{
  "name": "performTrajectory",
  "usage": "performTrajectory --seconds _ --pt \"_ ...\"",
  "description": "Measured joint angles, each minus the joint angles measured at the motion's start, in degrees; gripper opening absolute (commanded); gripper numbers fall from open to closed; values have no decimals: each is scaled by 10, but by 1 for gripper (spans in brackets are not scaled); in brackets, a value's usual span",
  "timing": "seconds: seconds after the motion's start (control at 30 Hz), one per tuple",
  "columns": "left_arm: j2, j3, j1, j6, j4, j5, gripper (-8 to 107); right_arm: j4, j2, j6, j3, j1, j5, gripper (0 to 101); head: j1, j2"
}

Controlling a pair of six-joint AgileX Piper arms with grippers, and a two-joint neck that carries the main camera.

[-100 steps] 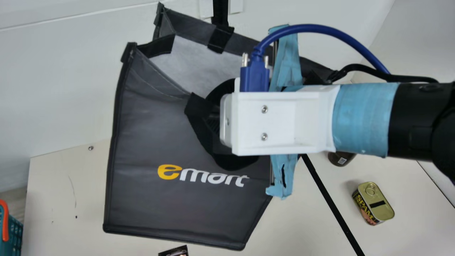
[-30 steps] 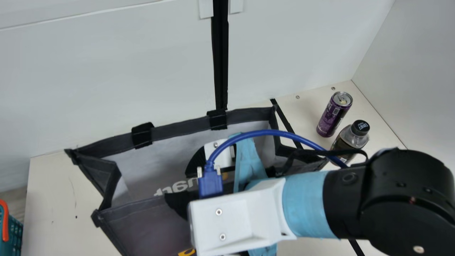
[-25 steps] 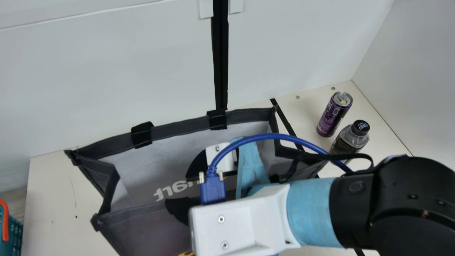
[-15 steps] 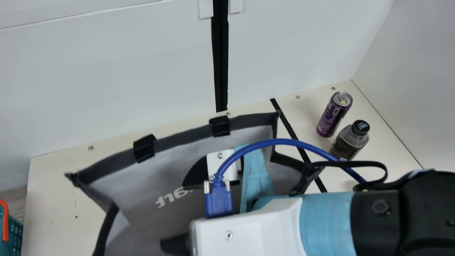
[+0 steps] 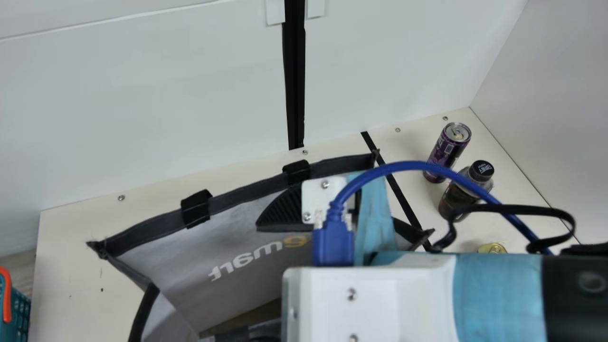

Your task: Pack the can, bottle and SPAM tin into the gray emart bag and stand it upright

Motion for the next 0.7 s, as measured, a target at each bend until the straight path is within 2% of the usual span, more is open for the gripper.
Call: performTrajectory --seconds 0.37,0.7 --pt "0 0 0 0 0 0 90 11 6 36 -55 -59 0 95 0 0" --pt "0 0 0 0 0 0 90 17 26 11 -103 -169 -1 95 0 1"
